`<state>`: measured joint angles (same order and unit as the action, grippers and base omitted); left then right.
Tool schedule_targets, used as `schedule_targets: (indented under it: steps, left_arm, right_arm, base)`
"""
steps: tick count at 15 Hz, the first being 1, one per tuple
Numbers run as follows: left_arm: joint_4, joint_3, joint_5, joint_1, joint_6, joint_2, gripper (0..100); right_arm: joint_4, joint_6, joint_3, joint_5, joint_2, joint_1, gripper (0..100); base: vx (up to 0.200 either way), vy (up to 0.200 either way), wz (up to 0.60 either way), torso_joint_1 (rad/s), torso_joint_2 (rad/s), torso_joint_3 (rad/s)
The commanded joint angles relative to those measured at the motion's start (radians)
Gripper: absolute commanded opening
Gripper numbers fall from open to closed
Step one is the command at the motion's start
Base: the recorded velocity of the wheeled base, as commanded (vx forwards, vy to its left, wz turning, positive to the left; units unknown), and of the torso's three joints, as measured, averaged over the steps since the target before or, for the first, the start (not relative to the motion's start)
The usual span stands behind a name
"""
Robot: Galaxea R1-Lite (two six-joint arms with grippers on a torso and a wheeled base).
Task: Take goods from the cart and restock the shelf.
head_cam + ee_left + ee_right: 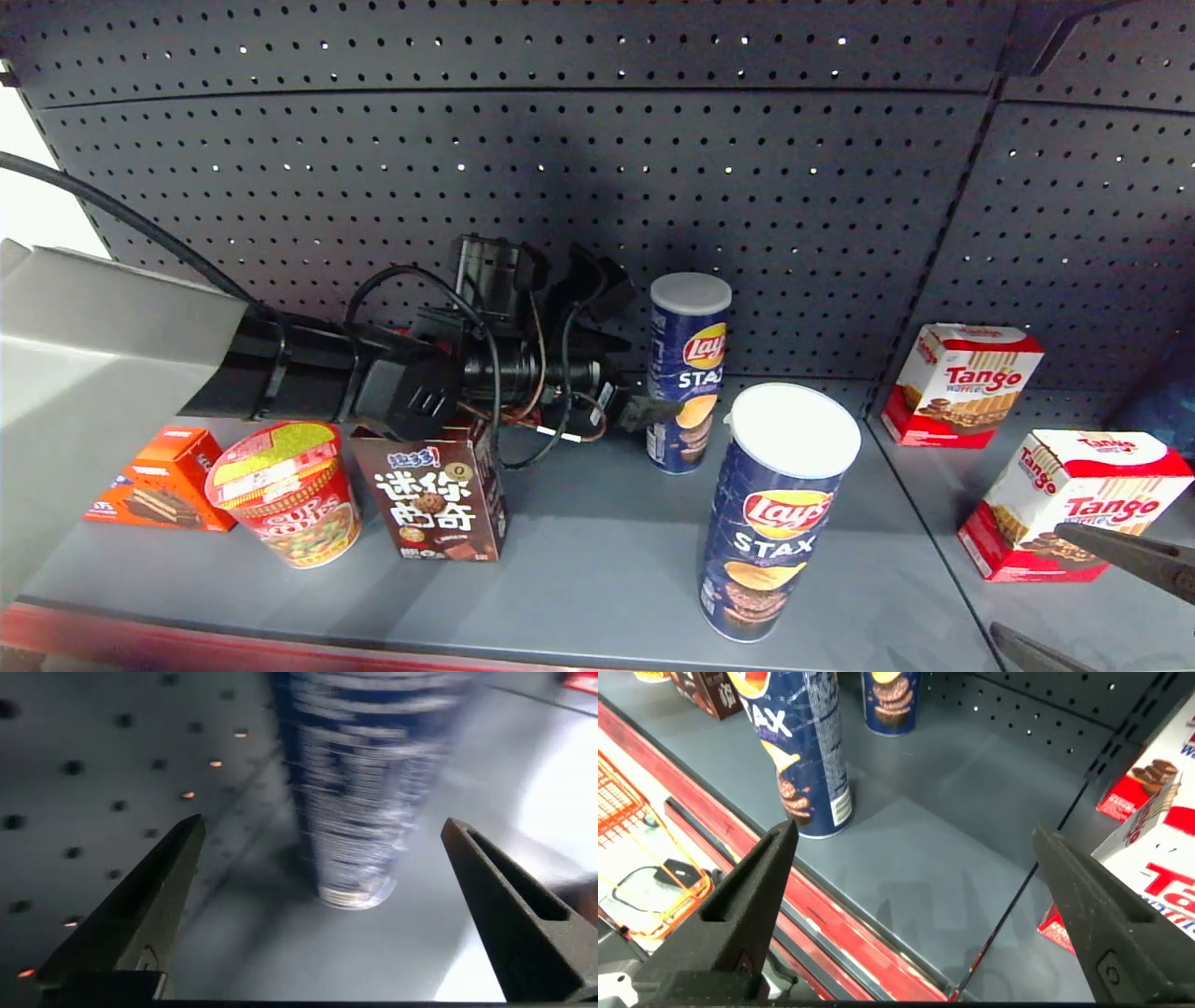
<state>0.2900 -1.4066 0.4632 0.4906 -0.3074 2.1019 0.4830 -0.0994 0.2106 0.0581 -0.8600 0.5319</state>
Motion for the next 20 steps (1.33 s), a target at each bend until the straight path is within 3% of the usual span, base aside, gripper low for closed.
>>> schedule_targets:
  steps: [1, 11, 14, 20]
  left_arm:
    - [0.017, 0.000, -0.015, 0.000, 0.004, 0.029, 100]
    - [0.023, -0.009, -0.052, -0.001, 0.013, 0.024, 100]
    - [0.023, -0.015, -0.057, -0.001, 0.039, 0.021, 100]
    - [0.023, -0.025, -0.058, -0.001, 0.041, -0.013, 100]
  right_arm:
    - [0.000, 0.000, -0.004, 0.000, -0.002, 0.002, 100]
    - [-0.001, 0.000, -0.008, 0.002, -0.001, 0.007, 100]
    - [-0.001, -0.002, -0.007, 0.002, -0.002, 0.007, 100]
    - [-0.001, -0.003, -0.007, 0.000, -0.002, 0.008, 100]
  base:
    - [0.000, 0.000, 0.00, 0.000, 0.00, 0.000]
    - [0.000, 0.000, 0.00, 0.000, 0.00, 0.000]
    - [0.000, 0.000, 0.00, 0.000, 0.00, 0.000]
    - [0.000, 0.000, 0.00, 0.000, 0.00, 0.000]
